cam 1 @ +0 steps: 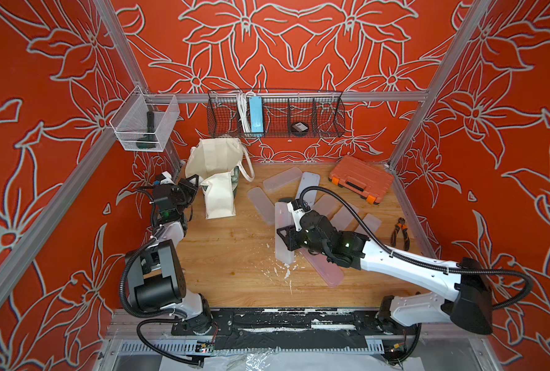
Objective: Take out the pencil case from the canvas bag
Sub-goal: Place the canvas bag at the center of the board.
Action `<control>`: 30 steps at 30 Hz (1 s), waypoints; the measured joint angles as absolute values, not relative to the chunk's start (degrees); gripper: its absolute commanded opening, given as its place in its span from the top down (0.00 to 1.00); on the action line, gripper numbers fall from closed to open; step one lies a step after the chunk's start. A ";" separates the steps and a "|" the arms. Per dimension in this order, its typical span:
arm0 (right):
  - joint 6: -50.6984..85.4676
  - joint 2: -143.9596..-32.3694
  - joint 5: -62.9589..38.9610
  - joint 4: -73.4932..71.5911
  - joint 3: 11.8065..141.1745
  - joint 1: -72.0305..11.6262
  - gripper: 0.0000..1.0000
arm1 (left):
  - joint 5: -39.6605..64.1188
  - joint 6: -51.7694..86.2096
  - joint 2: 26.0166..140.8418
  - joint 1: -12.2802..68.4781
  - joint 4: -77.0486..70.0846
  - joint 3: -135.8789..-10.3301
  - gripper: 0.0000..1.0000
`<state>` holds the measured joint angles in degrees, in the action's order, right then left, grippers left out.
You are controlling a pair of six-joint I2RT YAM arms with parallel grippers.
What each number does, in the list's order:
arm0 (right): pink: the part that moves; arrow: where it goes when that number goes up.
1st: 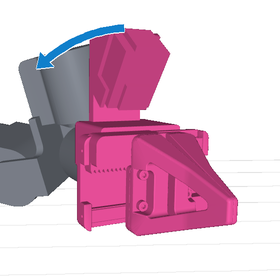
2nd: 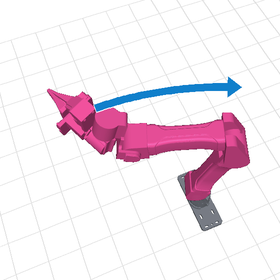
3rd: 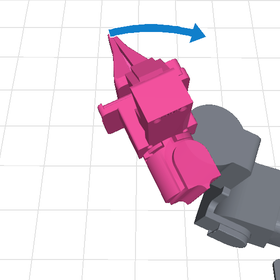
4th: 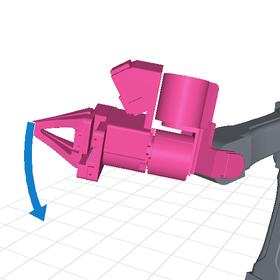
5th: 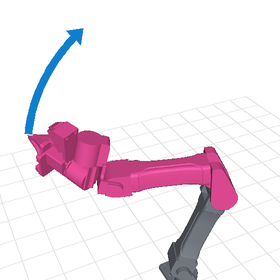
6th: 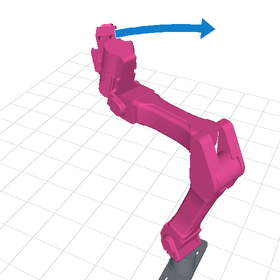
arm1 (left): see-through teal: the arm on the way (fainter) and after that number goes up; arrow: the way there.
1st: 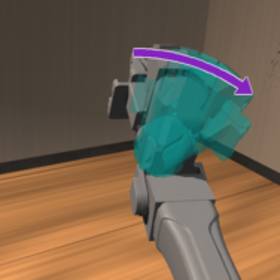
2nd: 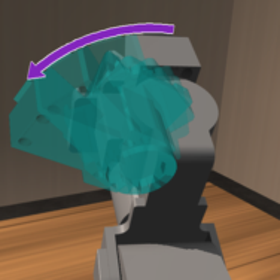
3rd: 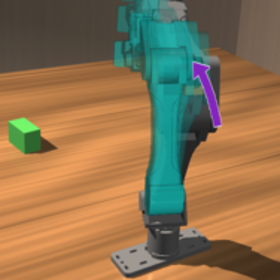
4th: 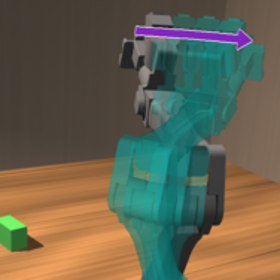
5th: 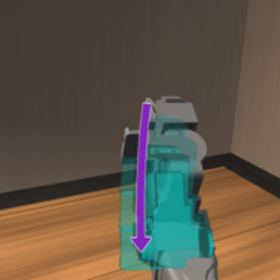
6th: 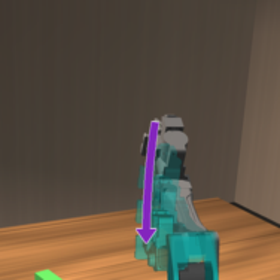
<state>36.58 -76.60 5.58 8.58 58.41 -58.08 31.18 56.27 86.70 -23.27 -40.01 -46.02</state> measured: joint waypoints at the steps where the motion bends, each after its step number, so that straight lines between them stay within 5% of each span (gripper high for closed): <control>1: 36.64 -76.97 5.56 8.56 58.46 -58.08 0.84 | 31.29 56.10 86.98 -23.31 -40.47 -46.02 1.00; 5: 37.06 -78.32 5.54 8.58 58.46 -58.08 0.84 | 32.01 53.93 87.53 -23.33 -41.80 -46.02 0.99; 14: 38.06 -79.44 5.48 8.27 58.46 -58.08 0.84 | 34.09 47.29 88.07 -24.43 -42.96 -46.06 0.48; 19: 38.22 -80.27 5.02 8.25 58.46 -58.08 0.84 | 34.65 44.14 88.12 -25.36 -41.85 -46.26 0.29; 30: 40.29 -84.55 0.67 2.87 58.13 -58.08 0.85 | 36.36 38.74 88.14 -26.59 -36.18 -48.23 0.21</control>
<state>40.29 -84.55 0.67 2.87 58.13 -58.08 36.36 38.74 88.14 -26.59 -36.18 -48.23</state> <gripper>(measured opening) 0.279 0.793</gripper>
